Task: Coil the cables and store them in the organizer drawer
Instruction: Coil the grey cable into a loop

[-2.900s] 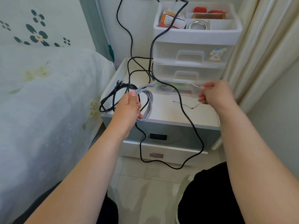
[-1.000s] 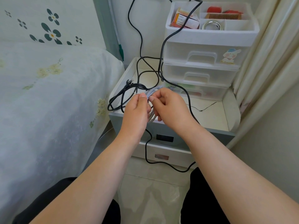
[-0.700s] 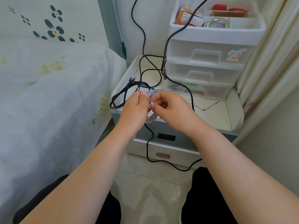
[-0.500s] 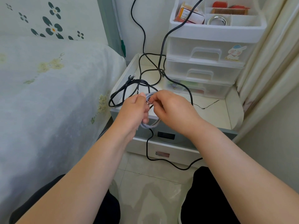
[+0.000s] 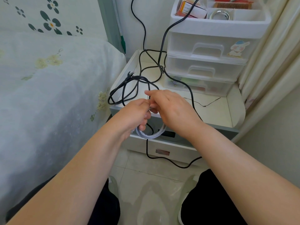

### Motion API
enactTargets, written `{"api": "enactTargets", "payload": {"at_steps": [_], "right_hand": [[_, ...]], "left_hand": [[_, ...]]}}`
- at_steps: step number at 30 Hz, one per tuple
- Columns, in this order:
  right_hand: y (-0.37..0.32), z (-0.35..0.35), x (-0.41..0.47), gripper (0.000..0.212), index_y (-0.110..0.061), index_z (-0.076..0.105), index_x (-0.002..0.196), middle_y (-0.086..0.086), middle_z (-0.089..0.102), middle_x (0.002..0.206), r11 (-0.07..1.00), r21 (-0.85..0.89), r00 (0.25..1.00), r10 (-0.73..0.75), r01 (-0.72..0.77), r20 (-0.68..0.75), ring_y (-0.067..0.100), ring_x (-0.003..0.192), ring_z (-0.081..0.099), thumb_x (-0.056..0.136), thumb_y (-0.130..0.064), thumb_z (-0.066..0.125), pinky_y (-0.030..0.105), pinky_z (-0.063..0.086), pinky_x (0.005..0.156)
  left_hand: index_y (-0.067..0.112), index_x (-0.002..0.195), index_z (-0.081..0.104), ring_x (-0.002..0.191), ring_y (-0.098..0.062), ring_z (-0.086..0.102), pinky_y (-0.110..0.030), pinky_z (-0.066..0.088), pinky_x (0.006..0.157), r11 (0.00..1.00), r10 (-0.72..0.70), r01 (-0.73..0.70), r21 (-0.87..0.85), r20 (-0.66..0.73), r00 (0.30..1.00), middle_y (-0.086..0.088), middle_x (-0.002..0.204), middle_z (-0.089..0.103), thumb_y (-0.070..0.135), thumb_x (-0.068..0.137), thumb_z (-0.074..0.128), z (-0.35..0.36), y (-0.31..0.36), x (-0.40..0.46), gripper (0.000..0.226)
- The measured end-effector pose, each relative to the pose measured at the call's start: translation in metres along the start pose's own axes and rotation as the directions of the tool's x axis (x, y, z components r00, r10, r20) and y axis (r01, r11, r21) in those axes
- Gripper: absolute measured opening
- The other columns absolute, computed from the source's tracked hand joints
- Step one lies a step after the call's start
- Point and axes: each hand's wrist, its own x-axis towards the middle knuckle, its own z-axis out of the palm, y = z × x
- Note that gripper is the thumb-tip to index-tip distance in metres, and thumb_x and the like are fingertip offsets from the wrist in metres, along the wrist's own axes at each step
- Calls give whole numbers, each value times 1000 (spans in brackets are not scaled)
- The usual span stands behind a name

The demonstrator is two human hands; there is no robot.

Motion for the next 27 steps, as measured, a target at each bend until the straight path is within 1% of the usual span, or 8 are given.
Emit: {"api": "enactTargets", "payload": {"at_steps": [2, 5, 8, 11, 16, 20, 24, 27], "right_hand": [[-3, -3, -2, 32, -18, 52, 116, -6, 62, 98, 999, 30, 995, 22, -25, 100, 21, 89, 59, 87, -11, 42, 34, 50, 68], [-2, -2, -1, 18, -19, 48, 96, -6, 57, 81, 995, -89, 995, -37, 46, 97, 25, 73, 54, 84, -8, 54, 30, 39, 52], [-3, -3, 1, 13, -15, 53, 93, 2, 59, 80, 984, -116, 988, -125, 136, 94, 25, 74, 52, 83, -9, 58, 28, 35, 55], [-5, -4, 2, 6, -11, 59, 89, 2, 59, 77, 964, -160, 977, -205, 212, 59, 23, 73, 50, 83, -9, 59, 26, 31, 59], [-7, 5, -1, 12, -10, 62, 92, 3, 60, 78, 946, -120, 952, -293, 302, 88, 24, 72, 48, 84, -6, 55, 32, 42, 65], [-12, 7, -7, 11, -11, 58, 96, 2, 60, 81, 977, 23, 972, -213, 212, 101, 22, 76, 50, 88, -13, 50, 29, 41, 66], [-15, 5, -6, 10, -16, 51, 97, 1, 61, 84, 988, 97, 988, -131, 124, 75, 23, 79, 53, 90, -21, 45, 35, 45, 65], [-20, -2, -3, 6, -24, 43, 93, 3, 59, 80, 989, 130, 997, -71, 66, 35, 24, 73, 52, 89, -26, 41, 35, 44, 61]], "left_hand": [[16, 79, 54, 45, -9, 25, -23, 27, 44, 993, -10, 4, 121, 45, 999, 7, 51, 35, 27, 101, 35, -5, 0, -1, 31], [15, 84, 56, 43, -7, 25, -20, 27, 44, 966, -46, 14, 258, 115, 992, 11, 50, 36, 33, 102, 36, -13, 0, -3, 32], [15, 85, 57, 44, -7, 26, -21, 28, 46, 938, -42, -12, 345, 149, 988, 12, 51, 35, 38, 100, 39, -19, 0, -6, 33], [14, 84, 57, 46, -7, 28, -22, 29, 49, 927, -37, -30, 374, 170, 985, 14, 50, 35, 38, 100, 38, -23, 1, -10, 33], [11, 88, 58, 46, -7, 28, -23, 29, 50, 903, -131, 18, 429, 235, 963, 8, 55, 34, 23, 98, 38, -32, 0, -16, 26], [14, 90, 57, 49, -8, 26, -25, 29, 53, 926, -147, 18, 378, 316, 937, 7, 59, 37, 25, 99, 42, -37, 0, -19, 21], [12, 85, 54, 50, -8, 25, -25, 28, 53, 947, -99, -14, 321, 334, 937, 7, 58, 33, 32, 102, 39, -39, -4, -16, 31], [12, 101, 60, 52, -8, 26, -25, 33, 54, 972, -29, -69, 226, 407, 913, 11, 59, 36, 33, 102, 38, -47, -3, -17, 30]]}}
